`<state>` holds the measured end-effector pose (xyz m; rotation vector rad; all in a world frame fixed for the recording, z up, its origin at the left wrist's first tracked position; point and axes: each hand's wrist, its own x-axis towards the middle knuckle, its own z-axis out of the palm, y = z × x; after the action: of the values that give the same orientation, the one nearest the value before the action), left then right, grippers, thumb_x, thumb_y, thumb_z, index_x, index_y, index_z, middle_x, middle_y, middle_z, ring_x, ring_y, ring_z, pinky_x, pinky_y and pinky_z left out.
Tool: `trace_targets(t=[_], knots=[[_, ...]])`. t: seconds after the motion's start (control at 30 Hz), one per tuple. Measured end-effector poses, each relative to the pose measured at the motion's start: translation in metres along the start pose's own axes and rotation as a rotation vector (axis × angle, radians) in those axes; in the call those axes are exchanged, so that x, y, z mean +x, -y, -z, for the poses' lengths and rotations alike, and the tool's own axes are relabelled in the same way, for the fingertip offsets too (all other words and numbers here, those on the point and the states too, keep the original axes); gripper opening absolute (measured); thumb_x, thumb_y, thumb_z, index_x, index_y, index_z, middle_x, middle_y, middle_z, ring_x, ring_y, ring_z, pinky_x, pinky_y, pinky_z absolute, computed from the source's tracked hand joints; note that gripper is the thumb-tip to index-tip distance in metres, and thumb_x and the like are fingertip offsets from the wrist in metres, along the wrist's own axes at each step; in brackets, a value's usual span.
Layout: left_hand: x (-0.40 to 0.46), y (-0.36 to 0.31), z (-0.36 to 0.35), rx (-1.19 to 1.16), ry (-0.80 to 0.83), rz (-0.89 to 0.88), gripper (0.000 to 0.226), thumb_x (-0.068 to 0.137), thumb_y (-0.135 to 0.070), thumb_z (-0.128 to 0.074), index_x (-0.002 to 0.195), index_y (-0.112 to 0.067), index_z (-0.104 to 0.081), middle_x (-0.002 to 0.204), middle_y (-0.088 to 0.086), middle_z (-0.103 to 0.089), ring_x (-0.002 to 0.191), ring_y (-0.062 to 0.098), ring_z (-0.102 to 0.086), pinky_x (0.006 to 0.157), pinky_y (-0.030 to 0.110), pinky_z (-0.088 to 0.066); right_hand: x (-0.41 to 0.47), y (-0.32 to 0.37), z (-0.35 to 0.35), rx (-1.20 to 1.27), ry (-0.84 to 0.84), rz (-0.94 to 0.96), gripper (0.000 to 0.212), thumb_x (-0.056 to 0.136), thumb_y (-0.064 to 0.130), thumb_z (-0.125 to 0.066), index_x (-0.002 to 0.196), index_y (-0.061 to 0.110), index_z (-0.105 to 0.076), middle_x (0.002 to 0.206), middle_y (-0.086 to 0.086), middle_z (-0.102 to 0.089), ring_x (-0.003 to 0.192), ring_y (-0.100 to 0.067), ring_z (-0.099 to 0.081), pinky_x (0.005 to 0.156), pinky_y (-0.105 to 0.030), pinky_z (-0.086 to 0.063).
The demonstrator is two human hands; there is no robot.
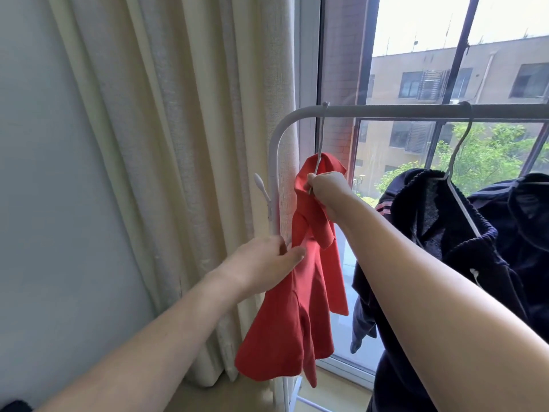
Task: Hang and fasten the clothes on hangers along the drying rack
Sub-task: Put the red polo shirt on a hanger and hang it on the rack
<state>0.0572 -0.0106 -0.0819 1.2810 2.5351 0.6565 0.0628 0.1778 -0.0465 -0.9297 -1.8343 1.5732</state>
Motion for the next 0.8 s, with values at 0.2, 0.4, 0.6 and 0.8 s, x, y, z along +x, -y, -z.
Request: trace_targets(t=[0.2, 0.4, 0.6, 0.8], knots=[[0.016, -0.005, -0.013, -0.092, -0.264, 0.008, 0.039, 0.093, -0.029, -0.061, 0.063, -0.016, -0.041, 0.064, -0.002, -0.050, 0.063, 0.018, -0.049, 0.055, 0.030, -0.034, -0.002, 0.001, 0.006, -0.014, 0.005, -0.022, 0.026, 0.094, 0.015, -0.055, 0.070, 0.007, -0.060, 0.067, -0.007, -0.056, 0.060, -0.018, -0.051, 0.063, -0.030, -0.045], [0.021, -0.003, -0.010, -0.224, -0.294, -0.010, 0.039, 0.090, -0.021, -0.061, 0.060, -0.018, -0.036, 0.055, -0.009, -0.040, 0.057, 0.017, -0.043, 0.055, 0.029, -0.034, -0.001, 0.003, 0.011, -0.033, 0.051, -0.006, 0.024, 0.095, 0.012, -0.055, 0.072, 0.005, -0.060, 0.080, -0.012, -0.061, 0.074, -0.023, -0.058, 0.072, -0.032, -0.050], [0.018, 0.025, -0.012, 0.607, -0.492, -0.642, 0.013, 0.079, -0.023, -0.050, 0.067, -0.019, -0.054, 0.067, -0.003, -0.054, 0.060, 0.023, -0.052, 0.054, 0.030, -0.035, 0.003, 0.001, 0.006, -0.047, 0.086, 0.011, 0.032, 0.100, 0.019, -0.049, 0.070, 0.010, -0.056, 0.065, -0.003, -0.054, 0.053, -0.012, -0.048, 0.050, -0.022, -0.037], [0.028, 0.003, -0.008, 0.121, -0.413, -0.031, 0.027, 0.092, -0.049, -0.047, 0.087, -0.022, -0.050, 0.081, -0.006, -0.056, 0.077, 0.022, -0.052, 0.068, 0.033, -0.040, 0.002, -0.004, 0.005, -0.002, 0.055, 0.025, 0.033, 0.098, 0.022, -0.053, 0.068, 0.012, -0.062, 0.079, -0.010, -0.064, 0.055, -0.017, -0.055, 0.051, -0.023, -0.040]])
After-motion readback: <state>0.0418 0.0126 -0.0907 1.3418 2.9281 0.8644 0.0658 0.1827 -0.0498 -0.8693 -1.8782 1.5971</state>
